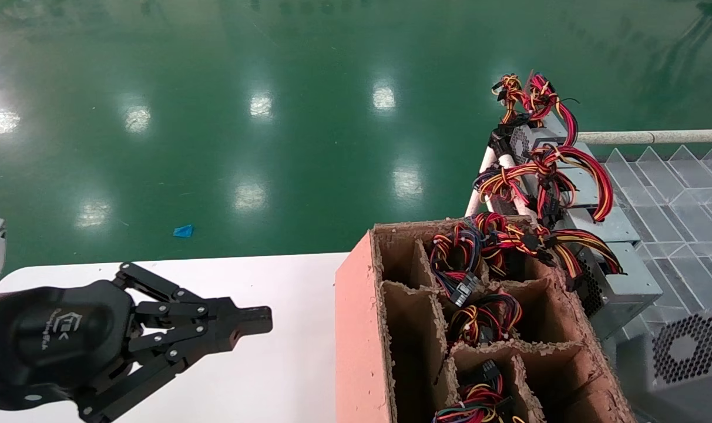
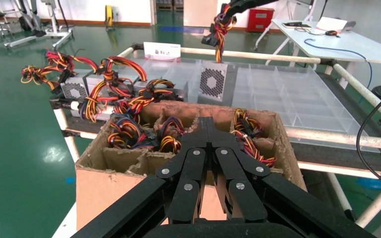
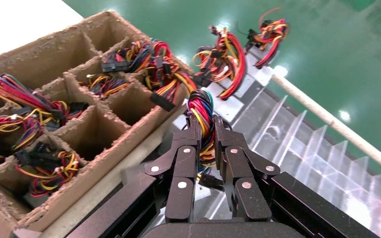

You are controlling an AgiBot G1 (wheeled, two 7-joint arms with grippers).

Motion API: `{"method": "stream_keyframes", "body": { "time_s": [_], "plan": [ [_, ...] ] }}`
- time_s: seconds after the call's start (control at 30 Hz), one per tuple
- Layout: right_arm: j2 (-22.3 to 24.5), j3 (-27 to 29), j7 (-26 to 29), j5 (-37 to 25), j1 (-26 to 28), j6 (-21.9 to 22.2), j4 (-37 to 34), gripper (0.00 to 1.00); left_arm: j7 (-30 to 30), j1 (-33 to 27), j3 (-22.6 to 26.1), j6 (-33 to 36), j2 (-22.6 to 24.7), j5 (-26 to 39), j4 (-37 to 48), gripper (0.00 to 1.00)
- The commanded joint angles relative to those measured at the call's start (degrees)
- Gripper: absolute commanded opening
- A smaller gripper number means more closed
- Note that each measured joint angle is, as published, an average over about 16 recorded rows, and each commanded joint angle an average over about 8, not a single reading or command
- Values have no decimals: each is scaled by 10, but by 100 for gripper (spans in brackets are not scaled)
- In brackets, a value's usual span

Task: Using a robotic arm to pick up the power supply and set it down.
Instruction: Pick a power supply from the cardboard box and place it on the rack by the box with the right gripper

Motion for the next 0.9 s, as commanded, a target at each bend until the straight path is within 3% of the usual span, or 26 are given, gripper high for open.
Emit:
{"method": "stream_keyframes", "body": {
  "time_s": [0.03,0.33,0.9],
  "plan": [
    [-3,-10,-3,3,1,0,0,0,0,0,0,0,0,0,0,0],
    [-30,-44,-18,11,5,27,-2,0,0,0,0,0,0,0,0,0],
    [-133,-126,-70,58,-7,111,-9,0,0,0,0,0,0,0,0,0]
  ]
}}
